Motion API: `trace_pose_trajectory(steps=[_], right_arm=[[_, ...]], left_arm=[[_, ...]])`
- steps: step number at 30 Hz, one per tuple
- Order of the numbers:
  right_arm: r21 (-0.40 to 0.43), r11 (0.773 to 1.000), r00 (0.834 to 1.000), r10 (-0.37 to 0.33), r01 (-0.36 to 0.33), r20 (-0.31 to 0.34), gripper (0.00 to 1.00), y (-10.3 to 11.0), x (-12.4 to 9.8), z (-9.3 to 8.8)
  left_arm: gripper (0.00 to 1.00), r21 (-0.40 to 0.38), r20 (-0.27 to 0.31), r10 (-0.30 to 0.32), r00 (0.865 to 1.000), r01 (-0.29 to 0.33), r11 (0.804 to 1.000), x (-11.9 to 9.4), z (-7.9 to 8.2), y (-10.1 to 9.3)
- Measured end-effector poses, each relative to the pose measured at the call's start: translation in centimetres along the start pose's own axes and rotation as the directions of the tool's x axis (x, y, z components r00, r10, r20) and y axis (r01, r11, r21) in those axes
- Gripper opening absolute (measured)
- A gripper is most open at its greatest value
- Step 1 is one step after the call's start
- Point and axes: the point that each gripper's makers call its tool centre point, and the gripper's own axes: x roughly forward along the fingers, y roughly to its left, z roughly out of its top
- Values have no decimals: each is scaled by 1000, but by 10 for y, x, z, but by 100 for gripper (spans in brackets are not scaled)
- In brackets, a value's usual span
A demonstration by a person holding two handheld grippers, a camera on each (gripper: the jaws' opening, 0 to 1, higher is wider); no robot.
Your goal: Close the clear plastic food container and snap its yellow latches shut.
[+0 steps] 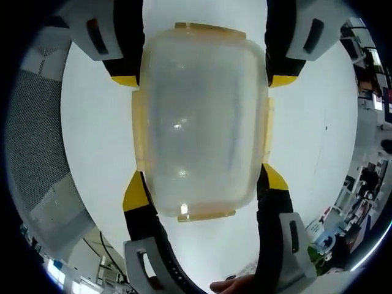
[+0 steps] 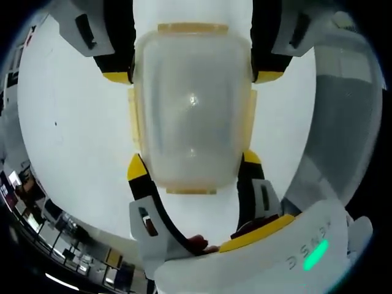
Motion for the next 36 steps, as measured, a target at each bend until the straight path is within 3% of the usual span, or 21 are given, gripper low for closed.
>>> trace_pose_trajectory(steps=[20,25,30,36], right_arm=[[-6,1000,1000,-3,3,-20,78,0,0,0],[2,1000,1000,-3,3,-3,78,-1,-1,0],[-2,1000,1000,4,-4,-8,78,-1,-2,1],[47,999,1000,0,0,-7,83,-4,-2,1]], left_arm=[[83,10,-9,9,1000,-9,1000,-1,0,0],[84,81,-49,35,998,-31,996,1,-5,0],[83,13,-21,16,1000,-15,1000,-2,-1,1],[83,-3,-8,2,1000,-2,1000,-4,-3,1]])
